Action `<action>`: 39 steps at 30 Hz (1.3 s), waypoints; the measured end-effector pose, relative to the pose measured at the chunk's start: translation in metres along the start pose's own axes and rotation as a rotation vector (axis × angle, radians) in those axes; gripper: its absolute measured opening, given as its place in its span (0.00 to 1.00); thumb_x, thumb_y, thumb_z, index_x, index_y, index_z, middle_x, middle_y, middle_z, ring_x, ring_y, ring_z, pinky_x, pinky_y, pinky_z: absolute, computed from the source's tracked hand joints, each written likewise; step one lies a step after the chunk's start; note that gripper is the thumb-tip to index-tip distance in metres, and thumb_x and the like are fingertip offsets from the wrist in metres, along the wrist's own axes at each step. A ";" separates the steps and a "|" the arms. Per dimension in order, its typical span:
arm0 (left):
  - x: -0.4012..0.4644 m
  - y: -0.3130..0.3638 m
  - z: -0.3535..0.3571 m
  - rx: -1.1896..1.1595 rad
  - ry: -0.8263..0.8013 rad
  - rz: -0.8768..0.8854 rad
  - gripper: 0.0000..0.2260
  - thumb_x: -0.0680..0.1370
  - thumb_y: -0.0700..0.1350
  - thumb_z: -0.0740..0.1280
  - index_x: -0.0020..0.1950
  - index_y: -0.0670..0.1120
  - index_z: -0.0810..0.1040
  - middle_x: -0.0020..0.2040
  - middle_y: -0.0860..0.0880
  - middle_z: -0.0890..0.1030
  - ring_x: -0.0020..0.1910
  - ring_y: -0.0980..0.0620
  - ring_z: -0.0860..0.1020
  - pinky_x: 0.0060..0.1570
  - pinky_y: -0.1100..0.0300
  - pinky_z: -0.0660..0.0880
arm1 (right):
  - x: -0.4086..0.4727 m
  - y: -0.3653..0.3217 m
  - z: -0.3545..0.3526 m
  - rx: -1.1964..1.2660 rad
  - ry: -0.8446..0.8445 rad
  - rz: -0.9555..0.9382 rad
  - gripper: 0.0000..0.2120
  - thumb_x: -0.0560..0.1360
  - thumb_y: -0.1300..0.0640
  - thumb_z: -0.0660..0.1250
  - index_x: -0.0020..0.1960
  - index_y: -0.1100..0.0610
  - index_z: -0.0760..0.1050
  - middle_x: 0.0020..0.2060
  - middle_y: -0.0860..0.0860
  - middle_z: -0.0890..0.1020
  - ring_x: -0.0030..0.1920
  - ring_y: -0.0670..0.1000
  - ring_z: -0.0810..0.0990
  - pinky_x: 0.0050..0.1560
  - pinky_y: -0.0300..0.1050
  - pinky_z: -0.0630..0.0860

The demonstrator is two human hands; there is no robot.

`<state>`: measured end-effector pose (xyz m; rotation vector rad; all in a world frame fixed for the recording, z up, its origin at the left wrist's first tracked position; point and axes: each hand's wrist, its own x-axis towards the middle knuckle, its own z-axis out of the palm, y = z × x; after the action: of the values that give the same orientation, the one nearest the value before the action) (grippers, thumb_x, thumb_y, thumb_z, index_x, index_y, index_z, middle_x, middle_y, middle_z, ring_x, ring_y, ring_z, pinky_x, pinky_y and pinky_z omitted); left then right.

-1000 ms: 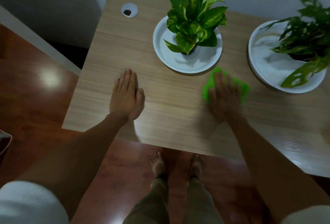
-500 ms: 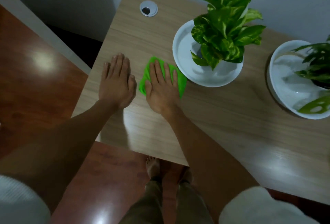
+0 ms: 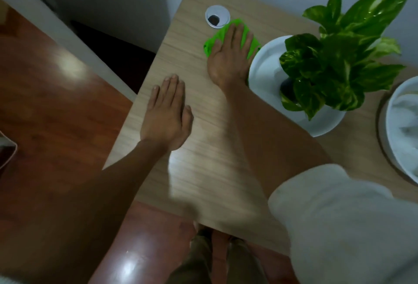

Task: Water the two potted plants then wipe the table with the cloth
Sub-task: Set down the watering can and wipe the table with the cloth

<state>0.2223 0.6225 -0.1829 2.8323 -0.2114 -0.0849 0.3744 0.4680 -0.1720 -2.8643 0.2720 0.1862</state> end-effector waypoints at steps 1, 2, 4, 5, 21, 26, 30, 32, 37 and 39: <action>0.000 0.000 0.000 0.002 0.002 -0.001 0.29 0.86 0.52 0.51 0.84 0.40 0.54 0.85 0.42 0.53 0.85 0.47 0.47 0.82 0.44 0.46 | 0.009 0.000 -0.001 -0.011 0.011 0.026 0.30 0.88 0.49 0.44 0.85 0.62 0.46 0.85 0.58 0.48 0.85 0.61 0.44 0.81 0.59 0.35; 0.001 -0.001 -0.001 0.007 0.003 -0.006 0.29 0.86 0.52 0.51 0.84 0.40 0.54 0.85 0.42 0.53 0.85 0.47 0.47 0.82 0.44 0.46 | 0.018 -0.002 0.000 -0.017 0.023 0.055 0.30 0.88 0.50 0.44 0.85 0.64 0.46 0.85 0.60 0.49 0.85 0.62 0.44 0.83 0.60 0.36; 0.001 0.000 -0.001 0.014 -0.005 -0.014 0.29 0.86 0.52 0.51 0.84 0.40 0.53 0.85 0.42 0.52 0.85 0.47 0.46 0.83 0.45 0.45 | 0.032 -0.002 0.001 -0.027 0.031 0.118 0.31 0.87 0.49 0.43 0.84 0.66 0.45 0.84 0.63 0.47 0.85 0.63 0.44 0.83 0.61 0.37; 0.001 0.001 0.000 0.014 -0.007 -0.017 0.28 0.86 0.51 0.51 0.84 0.40 0.52 0.85 0.42 0.51 0.85 0.47 0.46 0.83 0.45 0.45 | 0.037 -0.002 0.001 -0.032 0.028 0.139 0.31 0.87 0.49 0.42 0.84 0.66 0.44 0.84 0.63 0.47 0.85 0.63 0.43 0.83 0.61 0.38; -0.030 0.008 -0.007 -0.062 0.107 -0.115 0.27 0.85 0.48 0.50 0.82 0.38 0.60 0.83 0.40 0.60 0.83 0.45 0.56 0.82 0.46 0.51 | -0.156 0.051 0.018 -0.138 -0.121 -0.554 0.29 0.87 0.43 0.44 0.86 0.51 0.50 0.85 0.48 0.53 0.85 0.57 0.48 0.83 0.62 0.43; -0.081 0.013 -0.007 -0.052 0.038 -0.118 0.28 0.84 0.50 0.48 0.83 0.40 0.57 0.84 0.41 0.56 0.84 0.46 0.51 0.83 0.47 0.47 | -0.220 0.102 0.020 -0.147 -0.110 -0.595 0.28 0.87 0.44 0.49 0.85 0.52 0.58 0.84 0.48 0.61 0.84 0.57 0.56 0.82 0.64 0.49; -0.102 0.007 -0.001 -0.042 0.017 -0.108 0.29 0.84 0.50 0.48 0.84 0.41 0.53 0.85 0.42 0.53 0.85 0.48 0.48 0.83 0.47 0.46 | -0.177 0.073 0.011 -0.128 -0.126 -0.489 0.29 0.86 0.44 0.46 0.86 0.52 0.54 0.85 0.50 0.57 0.85 0.58 0.53 0.83 0.63 0.45; -0.104 0.006 0.002 -0.039 0.035 -0.097 0.28 0.84 0.49 0.49 0.84 0.41 0.53 0.85 0.43 0.53 0.85 0.48 0.48 0.83 0.46 0.46 | -0.140 0.050 0.008 -0.078 -0.125 -0.409 0.30 0.86 0.45 0.43 0.86 0.52 0.50 0.86 0.50 0.52 0.85 0.58 0.48 0.83 0.63 0.41; -0.103 0.001 0.007 -0.045 0.067 -0.090 0.28 0.84 0.48 0.49 0.84 0.40 0.55 0.85 0.43 0.55 0.85 0.47 0.50 0.83 0.45 0.47 | -0.103 0.018 0.013 -0.056 -0.121 -0.329 0.30 0.86 0.44 0.41 0.86 0.52 0.45 0.86 0.50 0.47 0.85 0.58 0.43 0.82 0.63 0.37; -0.103 0.000 0.006 -0.066 0.072 -0.085 0.28 0.84 0.48 0.49 0.84 0.40 0.55 0.84 0.42 0.55 0.85 0.47 0.50 0.83 0.45 0.47 | -0.120 0.017 0.014 -0.086 -0.145 -0.398 0.30 0.86 0.44 0.41 0.86 0.51 0.46 0.86 0.49 0.48 0.85 0.58 0.43 0.83 0.63 0.39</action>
<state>0.1199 0.6362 -0.1853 2.7729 -0.0710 -0.0074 0.2530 0.4756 -0.1717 -2.8964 -0.3397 0.3298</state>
